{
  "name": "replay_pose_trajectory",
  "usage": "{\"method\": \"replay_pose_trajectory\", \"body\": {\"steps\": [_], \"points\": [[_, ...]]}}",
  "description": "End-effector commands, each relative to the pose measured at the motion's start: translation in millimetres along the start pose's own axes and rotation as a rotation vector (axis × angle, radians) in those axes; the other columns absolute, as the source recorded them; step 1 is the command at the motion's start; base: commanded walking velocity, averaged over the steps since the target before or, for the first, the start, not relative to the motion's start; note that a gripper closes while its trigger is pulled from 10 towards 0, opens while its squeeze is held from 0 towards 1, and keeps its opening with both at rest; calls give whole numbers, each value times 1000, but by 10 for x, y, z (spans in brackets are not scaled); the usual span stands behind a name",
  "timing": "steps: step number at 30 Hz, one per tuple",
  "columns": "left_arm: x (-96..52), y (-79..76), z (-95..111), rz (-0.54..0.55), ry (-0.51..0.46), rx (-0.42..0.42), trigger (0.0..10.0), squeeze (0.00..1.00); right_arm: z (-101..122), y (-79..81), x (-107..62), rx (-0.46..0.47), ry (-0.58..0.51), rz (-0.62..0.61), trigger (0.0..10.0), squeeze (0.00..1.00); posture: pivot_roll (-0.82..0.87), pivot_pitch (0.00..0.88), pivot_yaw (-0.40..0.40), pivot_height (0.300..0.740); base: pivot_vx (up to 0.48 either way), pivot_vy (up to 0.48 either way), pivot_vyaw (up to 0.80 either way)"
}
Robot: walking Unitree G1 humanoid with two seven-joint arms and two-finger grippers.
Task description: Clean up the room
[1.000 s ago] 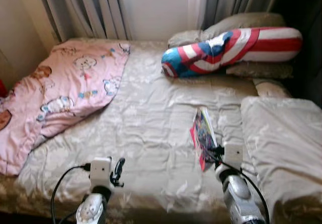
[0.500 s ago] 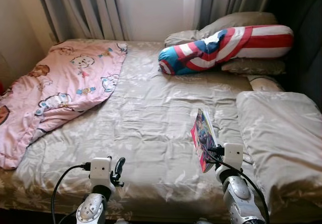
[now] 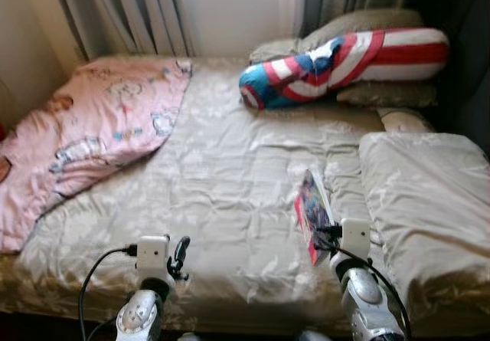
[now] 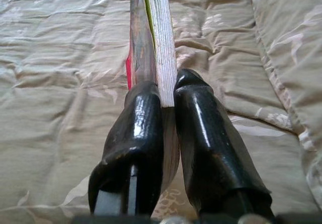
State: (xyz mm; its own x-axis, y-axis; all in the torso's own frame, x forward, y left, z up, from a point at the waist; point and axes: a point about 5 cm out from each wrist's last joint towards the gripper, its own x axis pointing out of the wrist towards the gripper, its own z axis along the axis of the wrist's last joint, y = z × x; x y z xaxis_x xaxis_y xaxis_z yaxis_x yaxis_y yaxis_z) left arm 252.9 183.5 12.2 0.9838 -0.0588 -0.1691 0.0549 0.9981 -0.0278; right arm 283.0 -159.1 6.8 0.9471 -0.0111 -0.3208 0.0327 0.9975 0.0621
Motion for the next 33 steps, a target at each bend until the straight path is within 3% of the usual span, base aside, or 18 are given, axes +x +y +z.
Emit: {"method": "replay_pose_trajectory", "body": {"steps": [1, 25, 33], "points": [[-2, 18, -30, 1, 19, 3, 10000, 0, 93, 18, 23, -13, -47, 7, 10000, 0, 3, 10, -4, 666, 0, 0, 0], [-10, 27, -68, 7, 28, -3, 10000, 0, 31, 34, 35, -69, 10, 7, 10000, 0, 10, 18, -8, 661, 0, 0, 0], [-6, 25, -65, 4, 25, -1, 10000, 0, 55, 12, 31, -62, -15, -15, 10000, 0, 12, 16, -7, 661, 0, 0, 0]]}}
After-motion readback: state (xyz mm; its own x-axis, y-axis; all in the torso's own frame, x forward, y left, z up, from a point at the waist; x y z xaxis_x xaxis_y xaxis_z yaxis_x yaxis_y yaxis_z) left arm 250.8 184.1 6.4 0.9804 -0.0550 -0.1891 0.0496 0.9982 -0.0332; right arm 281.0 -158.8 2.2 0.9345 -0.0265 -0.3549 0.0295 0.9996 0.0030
